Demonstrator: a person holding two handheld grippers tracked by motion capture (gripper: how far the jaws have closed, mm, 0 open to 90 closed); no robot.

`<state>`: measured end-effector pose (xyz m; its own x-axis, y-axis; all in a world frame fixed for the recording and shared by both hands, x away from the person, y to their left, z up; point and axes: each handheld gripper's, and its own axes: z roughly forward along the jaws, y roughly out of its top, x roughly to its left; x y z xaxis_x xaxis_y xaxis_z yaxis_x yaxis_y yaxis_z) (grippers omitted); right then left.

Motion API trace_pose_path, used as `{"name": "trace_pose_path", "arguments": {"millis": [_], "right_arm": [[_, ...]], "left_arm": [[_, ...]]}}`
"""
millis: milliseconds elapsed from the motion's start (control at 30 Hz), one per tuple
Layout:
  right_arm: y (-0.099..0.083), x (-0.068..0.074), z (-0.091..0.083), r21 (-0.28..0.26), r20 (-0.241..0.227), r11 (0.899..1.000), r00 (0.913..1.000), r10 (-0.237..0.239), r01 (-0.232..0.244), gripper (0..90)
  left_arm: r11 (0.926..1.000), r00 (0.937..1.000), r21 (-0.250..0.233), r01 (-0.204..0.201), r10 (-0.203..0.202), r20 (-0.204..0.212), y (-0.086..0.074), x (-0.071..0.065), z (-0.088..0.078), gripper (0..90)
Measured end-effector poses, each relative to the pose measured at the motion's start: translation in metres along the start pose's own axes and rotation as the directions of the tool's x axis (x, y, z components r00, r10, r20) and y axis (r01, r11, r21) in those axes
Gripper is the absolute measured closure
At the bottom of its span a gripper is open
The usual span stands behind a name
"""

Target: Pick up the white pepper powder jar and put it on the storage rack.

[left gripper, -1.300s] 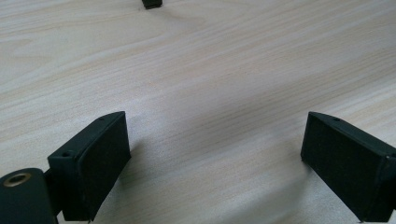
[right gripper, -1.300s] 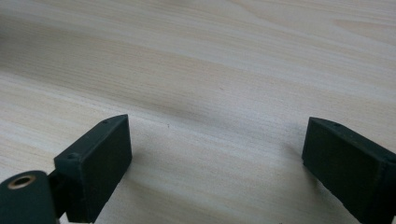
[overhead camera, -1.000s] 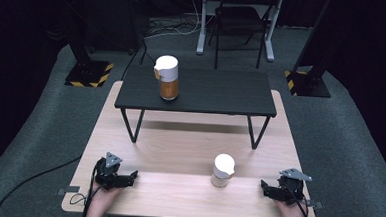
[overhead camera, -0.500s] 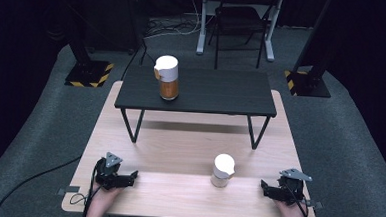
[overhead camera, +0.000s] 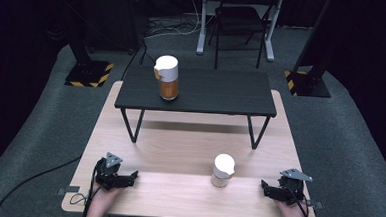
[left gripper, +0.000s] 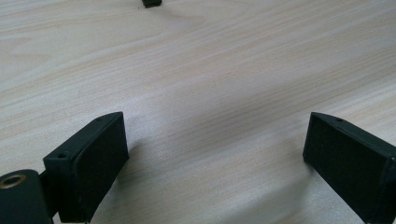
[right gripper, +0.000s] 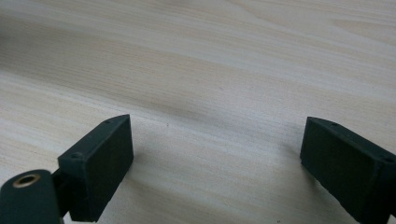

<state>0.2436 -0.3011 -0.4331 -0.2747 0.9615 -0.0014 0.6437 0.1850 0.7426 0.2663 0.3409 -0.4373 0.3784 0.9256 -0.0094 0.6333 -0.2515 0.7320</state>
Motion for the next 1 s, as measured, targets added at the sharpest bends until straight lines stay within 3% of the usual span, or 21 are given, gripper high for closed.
{"name": "trace_pose_path", "arguments": {"millis": [233, 667, 1000], "right_arm": [[0.0, -0.003, -0.003, -0.002, -0.009, 1.0, 0.9999, 0.014, -0.014, 10.2], [0.0, -0.003, -0.021, -0.06, -0.037, 0.998, 0.999, 0.024, -0.026, 10.4], [0.002, 0.004, -0.036, -0.105, -0.073, 0.994, 0.9973, -0.006, -0.001, 10.7]], "left_arm": [[1.0, 1.0, 0.0, 0.0, 0.0, 0.0, 0.0, 0.0, 0.0, 5.8], [1.0, 1.0, 0.0, -0.001, 0.001, 0.001, 0.0, 0.0, 0.0, 5.7], [1.0, 1.0, 0.0, -0.001, 0.001, 0.001, 0.0, 0.0, 0.0, 5.5]]}}
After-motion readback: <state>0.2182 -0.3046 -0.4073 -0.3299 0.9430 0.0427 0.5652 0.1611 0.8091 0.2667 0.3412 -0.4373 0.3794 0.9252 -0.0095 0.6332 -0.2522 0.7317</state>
